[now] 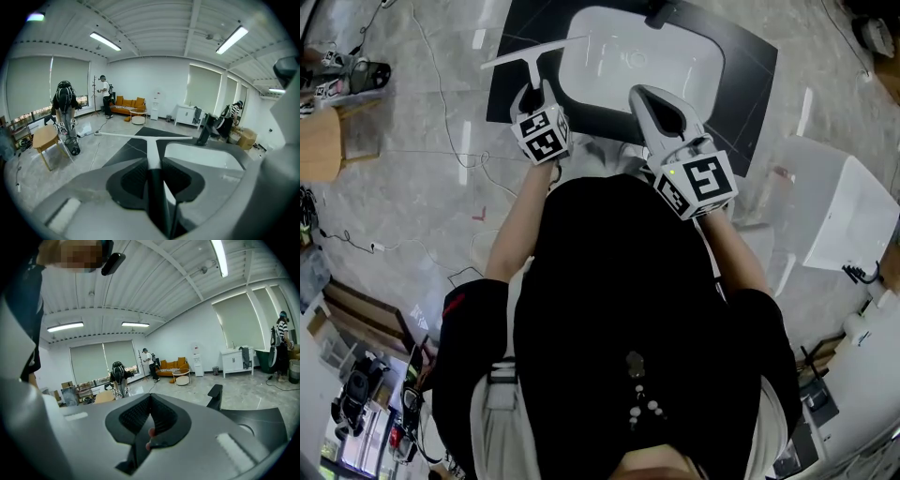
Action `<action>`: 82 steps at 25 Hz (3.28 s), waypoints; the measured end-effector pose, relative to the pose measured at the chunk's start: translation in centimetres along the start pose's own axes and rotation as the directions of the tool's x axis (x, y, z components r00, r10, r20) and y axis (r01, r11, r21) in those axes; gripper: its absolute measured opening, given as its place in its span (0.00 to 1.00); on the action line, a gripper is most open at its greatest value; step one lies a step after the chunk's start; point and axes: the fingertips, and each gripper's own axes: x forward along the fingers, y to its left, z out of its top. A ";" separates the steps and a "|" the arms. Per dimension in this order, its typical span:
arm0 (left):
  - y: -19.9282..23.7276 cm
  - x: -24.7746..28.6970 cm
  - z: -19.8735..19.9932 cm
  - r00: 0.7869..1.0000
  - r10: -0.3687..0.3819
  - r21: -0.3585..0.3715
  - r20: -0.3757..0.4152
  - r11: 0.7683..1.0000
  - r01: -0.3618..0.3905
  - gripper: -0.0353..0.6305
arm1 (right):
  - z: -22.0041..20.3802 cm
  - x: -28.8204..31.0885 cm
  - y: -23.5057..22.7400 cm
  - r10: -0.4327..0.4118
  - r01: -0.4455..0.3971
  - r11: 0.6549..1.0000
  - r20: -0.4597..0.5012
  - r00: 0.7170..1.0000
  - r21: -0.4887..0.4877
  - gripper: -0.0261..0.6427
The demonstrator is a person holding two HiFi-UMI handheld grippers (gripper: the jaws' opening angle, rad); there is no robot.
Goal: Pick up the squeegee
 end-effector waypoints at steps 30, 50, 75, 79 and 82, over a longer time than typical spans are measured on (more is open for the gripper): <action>-7.8 -23.3 10.1 0.879 0.087 0.038 0.470 0.992 -0.119 0.21 | 3.3 -8.0 4.8 0.362 -0.344 0.923 0.089 0.928 -0.173 0.04; -9.1 -34.3 15.9 0.735 0.138 0.032 0.664 0.977 -0.212 0.21 | 9.7 -11.5 9.3 0.509 -0.459 0.853 0.200 0.837 -0.249 0.04; -10.0 -35.7 15.7 0.717 0.117 0.035 0.687 0.980 -0.193 0.21 | 10.0 -12.7 10.2 0.516 -0.470 0.851 0.203 0.832 -0.234 0.04; -10.2 -36.0 15.4 0.713 0.120 0.032 0.691 0.980 -0.196 0.21 | 9.8 -13.1 10.1 0.517 -0.469 0.850 0.204 0.831 -0.240 0.04; -10.3 -36.0 15.2 0.713 0.121 0.031 0.691 0.980 -0.196 0.21 | 9.6 -13.0 10.1 0.515 -0.467 0.850 0.202 0.833 -0.243 0.04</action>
